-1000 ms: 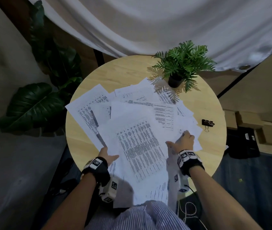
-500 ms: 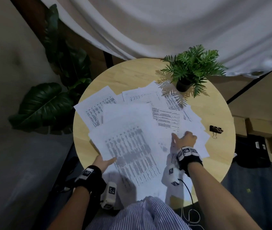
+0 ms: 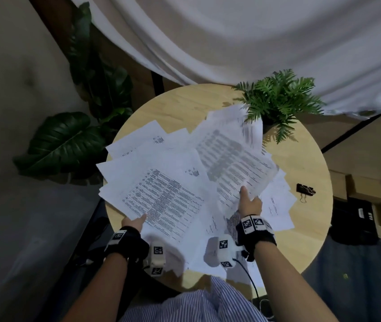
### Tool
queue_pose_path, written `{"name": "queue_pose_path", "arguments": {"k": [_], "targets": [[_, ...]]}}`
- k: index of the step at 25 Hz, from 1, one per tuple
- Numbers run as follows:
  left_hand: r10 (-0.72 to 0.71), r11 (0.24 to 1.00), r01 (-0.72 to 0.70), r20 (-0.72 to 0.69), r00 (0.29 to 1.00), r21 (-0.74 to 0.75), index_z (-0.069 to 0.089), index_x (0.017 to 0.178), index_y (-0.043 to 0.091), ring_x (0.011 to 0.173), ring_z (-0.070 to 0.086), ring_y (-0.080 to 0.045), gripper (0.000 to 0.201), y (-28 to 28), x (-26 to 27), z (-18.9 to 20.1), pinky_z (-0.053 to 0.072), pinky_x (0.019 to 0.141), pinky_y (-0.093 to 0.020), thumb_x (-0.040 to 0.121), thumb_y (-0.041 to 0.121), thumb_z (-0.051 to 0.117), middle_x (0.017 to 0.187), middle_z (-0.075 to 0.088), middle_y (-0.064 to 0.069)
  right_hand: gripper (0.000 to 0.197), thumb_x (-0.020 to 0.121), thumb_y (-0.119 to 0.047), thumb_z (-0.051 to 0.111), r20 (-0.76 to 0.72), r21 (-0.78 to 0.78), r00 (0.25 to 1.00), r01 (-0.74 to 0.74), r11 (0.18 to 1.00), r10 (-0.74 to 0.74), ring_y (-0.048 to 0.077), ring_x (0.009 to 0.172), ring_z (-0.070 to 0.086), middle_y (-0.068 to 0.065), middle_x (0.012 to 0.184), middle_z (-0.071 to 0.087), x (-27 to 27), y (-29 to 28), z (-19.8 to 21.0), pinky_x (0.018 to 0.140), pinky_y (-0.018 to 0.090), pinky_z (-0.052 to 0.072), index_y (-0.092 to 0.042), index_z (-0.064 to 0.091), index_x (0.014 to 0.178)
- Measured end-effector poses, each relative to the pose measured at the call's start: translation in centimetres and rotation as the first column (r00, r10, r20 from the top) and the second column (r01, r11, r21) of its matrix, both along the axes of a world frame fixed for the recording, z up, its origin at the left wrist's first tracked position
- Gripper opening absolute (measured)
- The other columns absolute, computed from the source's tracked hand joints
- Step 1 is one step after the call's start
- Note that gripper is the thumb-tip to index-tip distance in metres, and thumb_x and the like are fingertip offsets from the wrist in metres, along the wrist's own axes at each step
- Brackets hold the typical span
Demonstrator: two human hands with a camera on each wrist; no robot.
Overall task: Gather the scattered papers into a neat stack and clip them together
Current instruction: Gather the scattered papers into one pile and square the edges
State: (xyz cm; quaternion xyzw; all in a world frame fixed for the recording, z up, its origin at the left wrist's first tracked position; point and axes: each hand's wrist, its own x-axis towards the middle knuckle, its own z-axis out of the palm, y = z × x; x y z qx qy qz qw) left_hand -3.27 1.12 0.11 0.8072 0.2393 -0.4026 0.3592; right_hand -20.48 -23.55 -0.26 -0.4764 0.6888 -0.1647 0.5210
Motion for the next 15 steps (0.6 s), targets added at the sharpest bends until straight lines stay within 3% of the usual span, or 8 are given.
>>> {"name": "queue_pose_path", "arguments": {"k": [2,4,6,9,10,12,14,15], "targets": [[-0.039,0.999,0.039,0.037,0.999,0.003,0.009,0.149,-0.002,0.143,0.026,-0.039,0.075,-0.6,-0.1,0.0,0.027,0.116,-0.047,0.094,0.018,0.055,0.158,0.018,-0.02,0.049,0.088,-0.037,0.06,0.157,-0.08,0.988,0.012,0.997,0.001,0.034,0.107,0.061,0.016,0.109,0.064,-0.3,-0.2,1.3,0.085,0.038,0.049,0.0,0.058,0.12],[-0.061,0.998,0.061,0.071,0.996,0.007,0.015,0.148,-0.005,0.142,0.028,-0.038,0.069,-0.9,-0.2,0.0,0.028,0.116,-0.044,0.094,0.011,0.054,0.157,0.021,-0.021,0.045,0.089,-0.034,0.061,0.256,-0.221,0.956,-0.088,0.971,0.144,0.023,0.114,0.059,0.013,0.122,0.064,-0.2,-0.6,3.9,0.095,0.034,0.045,-0.007,0.061,0.124],[-0.101,0.995,0.101,0.088,0.991,0.006,0.018,0.147,-0.006,0.142,0.029,-0.038,0.064,-1.3,-0.1,0.4,0.027,0.115,-0.041,0.094,0.006,0.053,0.156,0.022,-0.021,0.04,0.088,-0.032,0.061,0.313,-0.364,0.902,-0.176,0.915,0.298,0.022,0.115,0.059,0.016,0.124,0.064,-0.2,-1.2,7.7,0.101,0.038,0.046,-0.008,0.063,0.12],[-0.137,0.99,0.138,0.042,0.99,-0.026,0.012,0.149,-0.004,0.144,0.026,-0.037,0.069,-1.4,-0.1,1.0,0.026,0.116,-0.041,0.095,0.009,0.053,0.158,0.017,-0.02,0.016,0.091,-0.011,0.058,0.374,-0.521,0.868,-0.095,0.848,0.326,0.011,0.074,0.062,0.013,0.087,0.068,-0.6,-2.1,12.8,0.067,0.027,0.053,-0.018,0.072,0.093],[-0.131,0.99,0.131,0.017,0.991,-0.048,0.009,0.149,-0.003,0.144,0.024,-0.036,0.073,-1.3,-0.2,1.2,0.025,0.116,-0.042,0.094,0.013,0.054,0.159,0.015,-0.02,0.013,0.091,-0.016,0.06,0.43,-0.504,0.861,-0.022,0.864,0.273,0.004,0.068,0.059,0.006,0.079,0.065,-0.7,-2.1,14.4,0.062,0.021,0.05,-0.021,0.07,0.085],[-0.079,0.992,0.075,-0.028,0.997,-0.105,0.009,0.15,-0.001,0.145,0.023,-0.036,0.083,-1.3,-0.6,1.3,0.025,0.117,-0.044,0.091,0.027,0.059,0.159,0.016,-0.019,0.019,0.091,-0.024,0.062,0.537,-0.405,0.831,0.102,0.909,0.146,-0.004,0.076,0.059,0.001,0.076,0.056,-0.7,-1.8,15.7,0.073,0.017,0.051,-0.017,0.052,0.076],[-0.062,0.989,0.054,-0.058,0.996,-0.141,0.018,0.149,0.0,0.142,0.03,-0.036,0.091,-1.4,-0.7,1.2,0.027,0.116,-0.046,0.085,0.051,0.058,0.157,0.024,-0.018,0.034,0.09,-0.025,0.063,0.479,-0.364,0.869,0.072,0.928,0.121,-0.008,0.065,0.049,-0.007,0.067,0.046,-0.2,-0.9,15.2,0.069,0.015,0.048,-0.024,0.036,0.069],[-0.058,0.988,0.047,-0.072,0.996,-0.148,0.025,0.147,0.0,0.137,0.036,-0.038,0.088,-1.5,-0.5,1.2,0.03,0.113,-0.046,0.086,0.057,0.053,0.154,0.03,-0.02,0.033,0.09,-0.025,0.063,0.421,-0.35,0.897,0.02,0.937,0.138,-0.007,0.06,0.046,-0.014,0.065,0.045,-0.1,-0.4,13.9,0.066,0.019,0.045,-0.028,0.038,0.069]]}}
